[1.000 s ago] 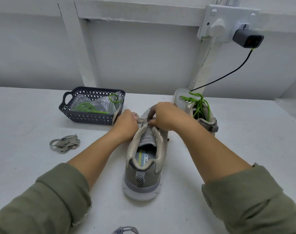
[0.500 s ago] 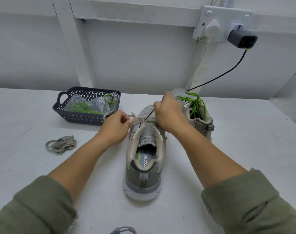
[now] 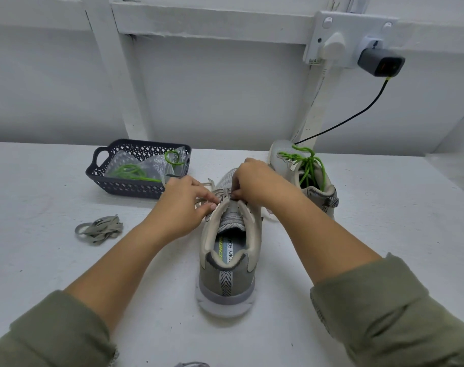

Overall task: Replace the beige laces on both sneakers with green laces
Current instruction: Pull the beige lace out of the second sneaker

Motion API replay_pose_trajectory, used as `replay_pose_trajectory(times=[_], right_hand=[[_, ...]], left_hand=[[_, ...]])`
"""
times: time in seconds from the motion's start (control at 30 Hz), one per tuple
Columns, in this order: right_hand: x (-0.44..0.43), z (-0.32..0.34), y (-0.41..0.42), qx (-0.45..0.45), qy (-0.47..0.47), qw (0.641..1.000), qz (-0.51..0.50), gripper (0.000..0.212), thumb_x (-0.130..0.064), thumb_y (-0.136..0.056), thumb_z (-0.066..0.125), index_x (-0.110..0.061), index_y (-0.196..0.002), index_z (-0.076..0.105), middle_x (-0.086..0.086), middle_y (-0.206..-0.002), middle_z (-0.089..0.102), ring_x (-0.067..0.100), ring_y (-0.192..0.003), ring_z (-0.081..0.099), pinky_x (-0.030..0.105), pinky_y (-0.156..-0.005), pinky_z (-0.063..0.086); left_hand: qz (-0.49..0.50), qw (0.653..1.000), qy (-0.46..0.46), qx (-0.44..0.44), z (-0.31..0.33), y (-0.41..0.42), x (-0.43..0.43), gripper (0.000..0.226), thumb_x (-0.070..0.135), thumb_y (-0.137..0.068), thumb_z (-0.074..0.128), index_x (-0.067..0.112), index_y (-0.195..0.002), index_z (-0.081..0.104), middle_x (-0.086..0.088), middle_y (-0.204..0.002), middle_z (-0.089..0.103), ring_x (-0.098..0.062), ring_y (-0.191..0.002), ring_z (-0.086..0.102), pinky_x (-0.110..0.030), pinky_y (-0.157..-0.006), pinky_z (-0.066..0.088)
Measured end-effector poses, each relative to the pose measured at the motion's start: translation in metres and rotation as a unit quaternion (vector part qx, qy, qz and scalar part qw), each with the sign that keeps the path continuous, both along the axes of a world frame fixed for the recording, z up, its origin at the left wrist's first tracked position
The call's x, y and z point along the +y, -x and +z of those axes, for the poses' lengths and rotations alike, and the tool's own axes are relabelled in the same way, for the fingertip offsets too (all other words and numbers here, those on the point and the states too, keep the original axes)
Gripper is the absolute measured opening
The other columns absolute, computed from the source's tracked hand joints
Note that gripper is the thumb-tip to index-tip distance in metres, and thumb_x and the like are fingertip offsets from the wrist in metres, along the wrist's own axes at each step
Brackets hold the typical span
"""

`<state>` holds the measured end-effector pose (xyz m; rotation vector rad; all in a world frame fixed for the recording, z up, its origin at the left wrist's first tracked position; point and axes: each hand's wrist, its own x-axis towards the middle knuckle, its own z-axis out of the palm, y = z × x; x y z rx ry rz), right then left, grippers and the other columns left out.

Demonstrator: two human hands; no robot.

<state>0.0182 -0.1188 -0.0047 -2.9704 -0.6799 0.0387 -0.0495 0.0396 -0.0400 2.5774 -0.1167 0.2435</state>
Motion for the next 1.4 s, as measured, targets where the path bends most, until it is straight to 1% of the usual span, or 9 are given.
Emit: replay_pose_trajectory(times=[0.23, 0.37, 0.47, 0.6, 0.67, 0.9, 1.07, 1.27, 1.4], right_hand=[[-0.007, 0.007, 0.003, 0.078, -0.070, 0.994, 0.031, 0.014, -0.016, -0.083, 0.069, -0.014, -0.095, 0.076, 0.004, -0.098, 0.069, 0.019, -0.093, 0.061, 0.021, -0.070, 0.040], [-0.006, 0.001, 0.006, -0.082, -0.089, 0.986, -0.113, 0.012, -0.010, -0.090, 0.057, -0.002, -0.099, 0.059, 0.013, -0.118, 0.045, 0.027, -0.076, 0.053, 0.030, -0.064, 0.036], [-0.007, 0.003, 0.015, -0.151, -0.104, 0.963, -0.199, 0.021, -0.001, -0.090, 0.051, -0.004, -0.111, 0.050, 0.015, -0.124, 0.038, 0.031, -0.092, 0.059, 0.031, -0.066, 0.037], [-0.003, 0.008, 0.014, -0.088, -0.043, 0.993, -0.060, 0.038, -0.012, -0.091, 0.052, -0.021, -0.128, 0.053, 0.011, -0.124, 0.039, 0.031, -0.114, 0.042, 0.036, -0.084, 0.041], [-0.001, 0.007, 0.005, -0.019, -0.009, 1.000, -0.020, 0.033, -0.029, -0.090, 0.063, -0.024, -0.123, 0.062, 0.010, -0.123, 0.043, 0.030, -0.118, 0.039, 0.040, -0.095, 0.041], [-0.004, 0.006, -0.007, 0.013, 0.022, 1.000, 0.010, 0.019, -0.021, -0.087, 0.063, -0.004, -0.095, 0.066, 0.011, -0.107, 0.048, 0.029, -0.097, 0.055, 0.031, -0.076, 0.045], [-0.002, 0.011, 0.001, -0.164, -0.041, 0.972, -0.165, 0.019, -0.014, -0.092, 0.055, -0.003, -0.108, 0.058, 0.014, -0.121, 0.039, 0.027, -0.092, 0.056, 0.028, -0.070, 0.037], [0.005, 0.004, -0.007, -0.004, 0.032, 0.999, -0.031, 0.036, -0.025, -0.088, 0.063, -0.021, -0.124, 0.061, 0.011, -0.125, 0.041, 0.032, -0.117, 0.041, 0.039, -0.095, 0.044], [0.003, 0.000, -0.011, -0.025, 0.019, 0.999, -0.043, 0.023, -0.014, -0.088, 0.060, -0.007, -0.109, 0.065, 0.013, -0.118, 0.048, 0.032, -0.109, 0.050, 0.036, -0.084, 0.047]], left_hand=[[0.059, 0.996, -0.071, -0.021, -0.009, 0.007, -0.007, 0.016, 0.047, -0.088, 0.061, 0.042, -0.100, 0.072, 0.012, -0.115, 0.052, -0.021, -0.117, 0.031, -0.038, -0.090, 0.029], [0.074, 0.994, -0.069, -0.031, -0.014, 0.008, -0.008, 0.015, 0.049, -0.088, 0.062, 0.044, -0.099, 0.071, 0.011, -0.118, 0.053, -0.021, -0.116, 0.031, -0.038, -0.090, 0.029], [0.084, 0.994, -0.063, -0.040, -0.016, 0.008, -0.007, 0.012, 0.049, -0.086, 0.064, 0.046, -0.095, 0.071, 0.010, -0.122, 0.051, -0.023, -0.118, 0.029, -0.039, -0.092, 0.026], [0.093, 0.993, -0.058, -0.041, -0.017, 0.008, -0.009, 0.010, 0.049, -0.086, 0.064, 0.048, -0.093, 0.070, 0.011, -0.126, 0.048, -0.022, -0.119, 0.027, -0.036, -0.092, 0.023], [0.095, 0.994, -0.050, -0.034, -0.017, 0.008, -0.009, 0.009, 0.049, -0.086, 0.064, 0.049, -0.093, 0.070, 0.011, -0.127, 0.047, -0.021, -0.119, 0.026, -0.035, -0.091, 0.021], [0.095, 0.994, -0.045, -0.022, -0.018, 0.010, -0.007, 0.010, 0.050, -0.087, 0.061, 0.049, -0.093, 0.069, 0.012, -0.131, 0.045, -0.021, -0.119, 0.024, -0.034, -0.091, 0.021], [0.099, 0.994, -0.042, -0.009, -0.018, 0.010, -0.008, 0.010, 0.049, -0.088, 0.060, 0.049, -0.093, 0.069, 0.013, -0.135, 0.043, -0.021, -0.122, 0.022, -0.037, -0.096, 0.021], [0.093, 0.995, -0.039, 0.000, -0.017, 0.010, -0.007, 0.010, 0.047, -0.089, 0.059, 0.049, -0.093, 0.067, 0.012, -0.137, 0.042, -0.021, -0.123, 0.022, -0.037, -0.097, 0.021], [0.090, 0.996, -0.030, 0.001, -0.018, 0.011, -0.007, 0.008, 0.049, -0.088, 0.060, 0.051, -0.092, 0.066, 0.012, -0.137, 0.043, -0.022, -0.123, 0.023, -0.038, -0.096, 0.022]])
